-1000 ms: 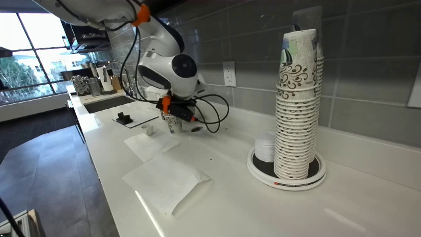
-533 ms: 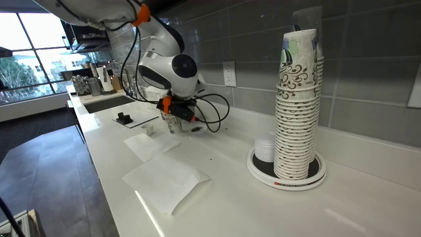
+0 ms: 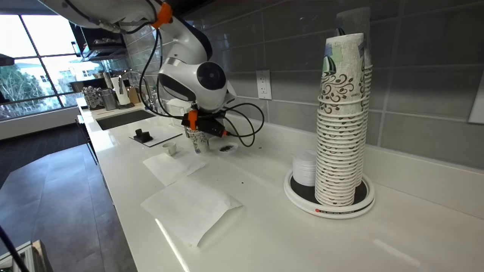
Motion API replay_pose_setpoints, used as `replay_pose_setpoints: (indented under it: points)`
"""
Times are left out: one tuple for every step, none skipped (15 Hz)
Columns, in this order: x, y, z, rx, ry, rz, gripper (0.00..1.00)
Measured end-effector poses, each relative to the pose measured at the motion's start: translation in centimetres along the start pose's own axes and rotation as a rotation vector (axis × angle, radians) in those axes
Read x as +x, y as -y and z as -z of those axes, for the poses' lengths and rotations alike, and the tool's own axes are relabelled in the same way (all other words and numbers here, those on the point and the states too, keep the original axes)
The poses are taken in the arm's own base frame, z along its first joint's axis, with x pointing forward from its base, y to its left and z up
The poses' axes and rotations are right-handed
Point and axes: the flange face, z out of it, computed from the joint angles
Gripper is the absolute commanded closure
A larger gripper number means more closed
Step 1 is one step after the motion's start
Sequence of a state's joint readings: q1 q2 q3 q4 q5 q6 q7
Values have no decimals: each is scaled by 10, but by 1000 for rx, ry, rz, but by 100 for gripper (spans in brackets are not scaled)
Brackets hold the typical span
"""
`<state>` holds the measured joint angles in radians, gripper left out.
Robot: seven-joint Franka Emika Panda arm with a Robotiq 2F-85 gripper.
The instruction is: Pour the contents on the white plate into the stacked coffee cups on the left.
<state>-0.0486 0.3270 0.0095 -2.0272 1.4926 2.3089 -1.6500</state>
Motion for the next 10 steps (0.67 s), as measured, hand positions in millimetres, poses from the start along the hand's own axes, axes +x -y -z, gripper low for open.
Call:
replay_pose_setpoints:
  points:
    - [2, 1, 0, 5, -14, 9, 98]
    - [3, 2, 1, 9, -27, 18, 98]
    - [4, 3, 1, 14, -36, 28, 98]
    - [5, 3, 2, 19, -42, 34, 98]
    - [6, 4, 3, 23, -50, 43, 98]
    - [7, 4, 3, 27, -59, 51, 98]
    - [8, 4, 4, 28, -68, 59, 98]
    - [9, 4, 5, 26, -77, 68, 98]
    - [9, 4, 6, 24, -87, 77, 98]
    - [9, 3, 6, 22, -96, 84, 98]
